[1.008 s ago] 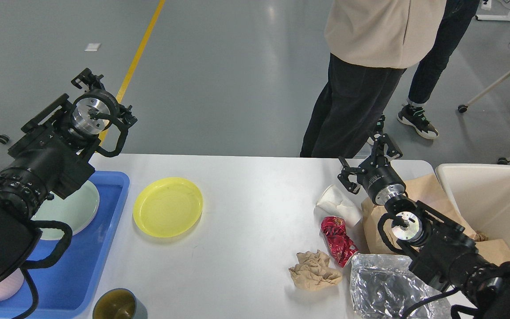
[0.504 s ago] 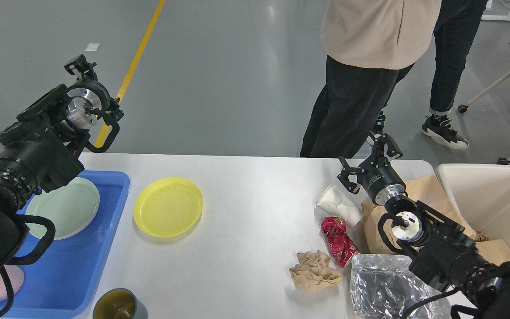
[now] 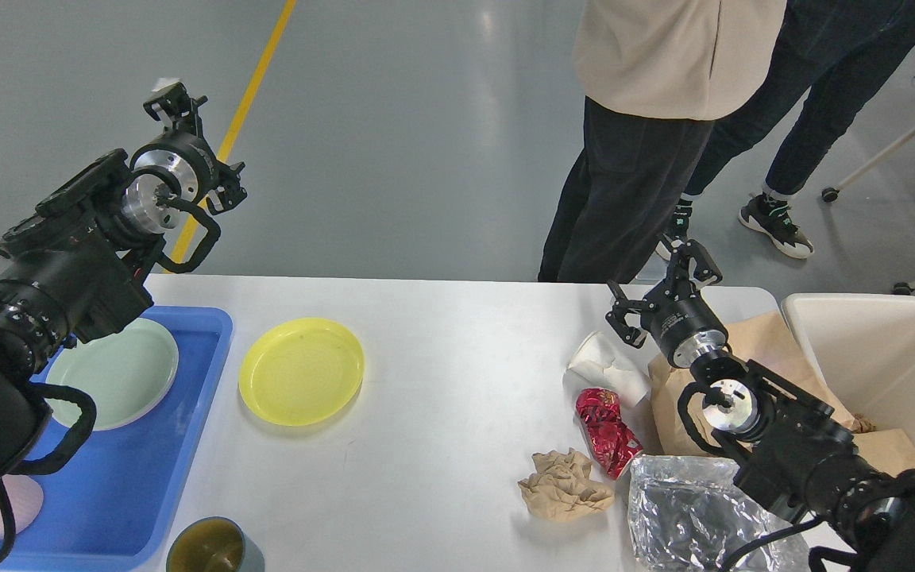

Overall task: Tidy desktop
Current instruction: 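Raise the left gripper up and away from the blue tray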

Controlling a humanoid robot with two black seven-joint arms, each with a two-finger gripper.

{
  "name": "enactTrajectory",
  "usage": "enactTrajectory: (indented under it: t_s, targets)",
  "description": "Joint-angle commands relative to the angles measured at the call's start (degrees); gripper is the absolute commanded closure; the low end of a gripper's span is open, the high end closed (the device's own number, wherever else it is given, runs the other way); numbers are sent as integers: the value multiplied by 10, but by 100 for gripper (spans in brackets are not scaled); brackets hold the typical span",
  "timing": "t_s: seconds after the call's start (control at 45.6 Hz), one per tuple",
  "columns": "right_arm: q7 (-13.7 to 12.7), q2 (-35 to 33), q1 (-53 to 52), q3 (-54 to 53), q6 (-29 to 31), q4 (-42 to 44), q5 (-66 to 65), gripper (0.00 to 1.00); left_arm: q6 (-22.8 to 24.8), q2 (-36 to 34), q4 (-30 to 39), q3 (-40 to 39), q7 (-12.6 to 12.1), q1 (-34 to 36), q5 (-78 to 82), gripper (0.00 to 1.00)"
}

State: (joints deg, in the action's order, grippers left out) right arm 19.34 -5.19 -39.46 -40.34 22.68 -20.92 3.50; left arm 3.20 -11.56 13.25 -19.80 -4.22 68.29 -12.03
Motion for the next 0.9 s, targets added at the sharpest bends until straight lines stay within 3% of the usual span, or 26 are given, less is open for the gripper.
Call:
enactTrajectory:
  t_s: [0.0, 0.131, 0.241, 0.482, 0.636, 0.877]
  targets:
    - [0, 0, 0, 0, 0, 0, -1, 0, 53, -11, -1, 115, 0, 16, 0, 4]
    - [0, 0, 0, 0, 0, 0, -1, 0, 87, -28, 0, 231, -16, 56, 0, 4]
    - [0, 0, 0, 0, 0, 0, 0, 0, 127, -50, 0, 281, -37, 83, 0, 4]
    - [0, 0, 0, 0, 0, 0, -1, 0, 262, -102, -1, 289, -38, 110, 3, 4]
    - [0, 0, 0, 0, 0, 0, -1, 0, 299, -107, 0, 300, -40, 126, 19, 4]
    - [0, 0, 0, 0, 0, 0, 0, 0, 396, -124, 19, 467, -40, 174, 25, 4]
